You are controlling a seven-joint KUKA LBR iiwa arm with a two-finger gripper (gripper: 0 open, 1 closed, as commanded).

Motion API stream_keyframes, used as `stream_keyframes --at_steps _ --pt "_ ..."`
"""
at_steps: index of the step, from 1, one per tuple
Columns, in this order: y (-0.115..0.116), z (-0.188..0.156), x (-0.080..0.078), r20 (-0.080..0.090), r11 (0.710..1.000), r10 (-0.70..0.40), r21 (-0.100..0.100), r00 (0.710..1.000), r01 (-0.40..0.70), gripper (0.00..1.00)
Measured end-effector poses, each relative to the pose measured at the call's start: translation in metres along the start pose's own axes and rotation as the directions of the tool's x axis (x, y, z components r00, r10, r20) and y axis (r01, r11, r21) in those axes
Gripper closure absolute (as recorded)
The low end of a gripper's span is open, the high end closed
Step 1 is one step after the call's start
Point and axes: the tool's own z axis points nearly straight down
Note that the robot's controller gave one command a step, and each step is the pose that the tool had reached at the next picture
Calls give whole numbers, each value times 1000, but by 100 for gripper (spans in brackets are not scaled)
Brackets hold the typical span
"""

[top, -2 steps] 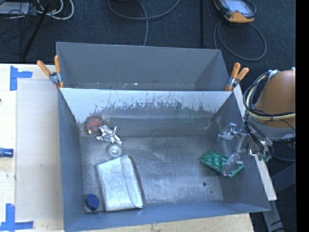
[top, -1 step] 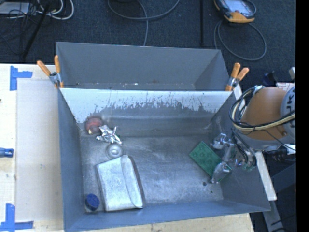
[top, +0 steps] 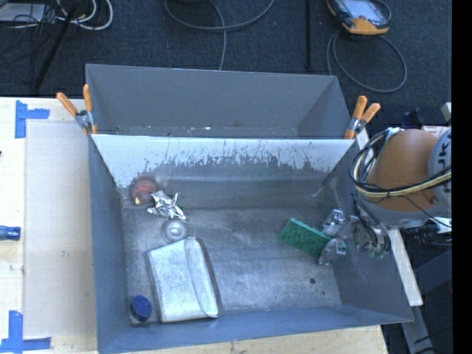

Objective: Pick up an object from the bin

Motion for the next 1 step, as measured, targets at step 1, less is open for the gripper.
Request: stream_keyframes --at_steps 1 --pt "-4 -136 -11 13 996 -84 13 996 84 100"
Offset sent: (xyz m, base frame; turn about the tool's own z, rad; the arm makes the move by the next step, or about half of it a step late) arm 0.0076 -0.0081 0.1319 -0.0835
